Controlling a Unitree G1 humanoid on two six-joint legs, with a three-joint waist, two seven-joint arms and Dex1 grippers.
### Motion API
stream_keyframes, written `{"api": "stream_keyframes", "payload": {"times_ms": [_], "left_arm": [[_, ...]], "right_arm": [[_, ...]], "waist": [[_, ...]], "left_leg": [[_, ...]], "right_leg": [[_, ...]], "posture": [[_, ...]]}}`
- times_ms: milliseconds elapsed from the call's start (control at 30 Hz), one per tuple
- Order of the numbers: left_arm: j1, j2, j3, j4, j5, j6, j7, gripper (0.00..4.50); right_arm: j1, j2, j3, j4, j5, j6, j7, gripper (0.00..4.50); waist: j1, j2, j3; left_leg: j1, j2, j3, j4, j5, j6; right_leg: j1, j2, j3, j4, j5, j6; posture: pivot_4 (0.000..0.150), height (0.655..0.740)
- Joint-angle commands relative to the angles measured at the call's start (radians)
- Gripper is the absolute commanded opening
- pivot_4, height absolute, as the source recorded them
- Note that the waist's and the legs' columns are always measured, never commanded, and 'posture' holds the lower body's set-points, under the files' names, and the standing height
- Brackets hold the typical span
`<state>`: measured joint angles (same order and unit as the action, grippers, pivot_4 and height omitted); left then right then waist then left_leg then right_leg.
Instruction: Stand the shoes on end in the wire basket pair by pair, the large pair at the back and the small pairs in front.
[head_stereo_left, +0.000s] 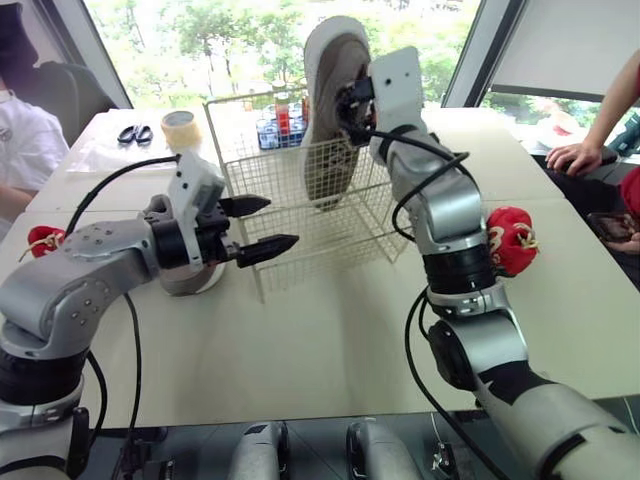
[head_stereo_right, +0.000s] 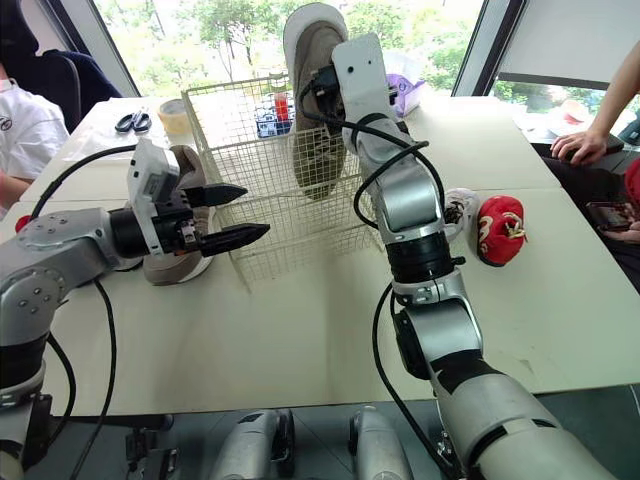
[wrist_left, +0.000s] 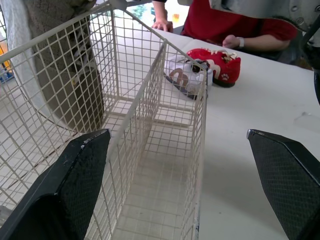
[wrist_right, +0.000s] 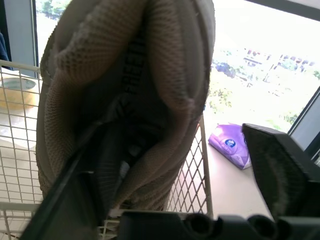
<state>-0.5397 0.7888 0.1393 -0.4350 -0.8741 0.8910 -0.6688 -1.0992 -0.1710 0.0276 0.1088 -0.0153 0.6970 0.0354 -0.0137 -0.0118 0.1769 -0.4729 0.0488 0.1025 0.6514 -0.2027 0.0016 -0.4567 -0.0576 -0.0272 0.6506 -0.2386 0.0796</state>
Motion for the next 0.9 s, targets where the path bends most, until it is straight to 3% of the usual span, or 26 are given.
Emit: {"api": "stream_keyframes", "payload": {"times_ms": [33,167,267,333,400,500,667,900], "left_arm": [[0.019,0.034,0.063,-0.026,-0.023,0.005,-0.018,4.50],[0.041,0.059,0.106,-0.019,-0.052,0.015,-0.041,4.50],[0.062,0.091,0.170,0.001,-0.083,0.037,-0.057,4.50],[0.083,0.126,0.225,0.025,-0.096,0.048,-0.068,4.50],[0.104,0.179,0.294,0.058,-0.108,0.062,-0.095,4.50],[0.085,0.225,0.346,0.069,-0.199,0.105,-0.132,4.50],[0.152,0.282,0.403,0.022,-0.323,0.192,-0.181,4.50],[0.302,0.297,0.456,-0.123,-0.416,0.227,-0.148,4.50]], "right_arm": [[0.034,-0.107,-0.013,-0.218,0.039,0.054,0.133,4.49],[0.068,-0.195,-0.032,-0.314,0.092,0.088,0.242,4.49],[0.093,-0.267,-0.087,-0.390,0.226,0.117,0.403,4.49],[0.127,-0.354,-0.140,-0.398,0.329,0.135,0.548,4.49],[0.228,-0.570,-0.133,-0.358,0.348,-0.059,0.863,4.49],[0.242,-0.723,-0.080,-0.286,0.390,-0.180,1.121,4.49],[0.211,-0.783,0.032,-0.207,0.392,-0.251,1.350,4.49],[0.126,-0.672,0.208,0.024,0.217,-0.514,1.436,4.49]], "waist": [[0.001,0.000,0.000],[-0.001,0.000,0.000],[-0.003,0.000,0.000],[-0.002,0.000,0.000],[0.006,0.000,0.000],[0.010,0.000,0.000],[-0.008,0.000,0.000],[-0.006,0.000,0.000]], "left_leg": [[0.000,0.000,0.000,0.000,0.000,0.000],[0.001,0.000,0.000,0.000,-0.002,0.003],[0.004,0.000,0.001,-0.001,-0.002,0.003],[0.009,0.001,0.001,-0.003,-0.002,0.003],[0.012,0.001,0.000,-0.003,-0.002,0.004],[0.013,-0.001,0.000,-0.002,-0.004,0.006],[0.022,0.000,0.000,-0.003,-0.005,0.007],[0.026,0.001,0.001,-0.005,-0.005,0.007]], "right_leg": [[0.000,0.000,0.000,0.000,0.000,0.000],[0.000,0.000,0.000,0.000,0.000,0.000],[0.003,0.000,0.000,0.000,0.000,0.000],[0.008,0.001,0.000,-0.001,0.000,0.000],[0.012,0.001,0.000,-0.003,-0.001,0.000],[0.015,-0.004,-0.003,-0.006,-0.003,-0.001],[0.020,-0.004,0.000,-0.005,-0.003,-0.001],[0.022,-0.004,0.001,-0.003,-0.006,-0.004]], "posture": [[0.150,0.7351],[0.150,0.7351],[0.150,0.7351],[0.150,0.7351],[0.150,0.7351],[0.150,0.7351],[0.150,0.7351],[0.150,0.7351]]}}
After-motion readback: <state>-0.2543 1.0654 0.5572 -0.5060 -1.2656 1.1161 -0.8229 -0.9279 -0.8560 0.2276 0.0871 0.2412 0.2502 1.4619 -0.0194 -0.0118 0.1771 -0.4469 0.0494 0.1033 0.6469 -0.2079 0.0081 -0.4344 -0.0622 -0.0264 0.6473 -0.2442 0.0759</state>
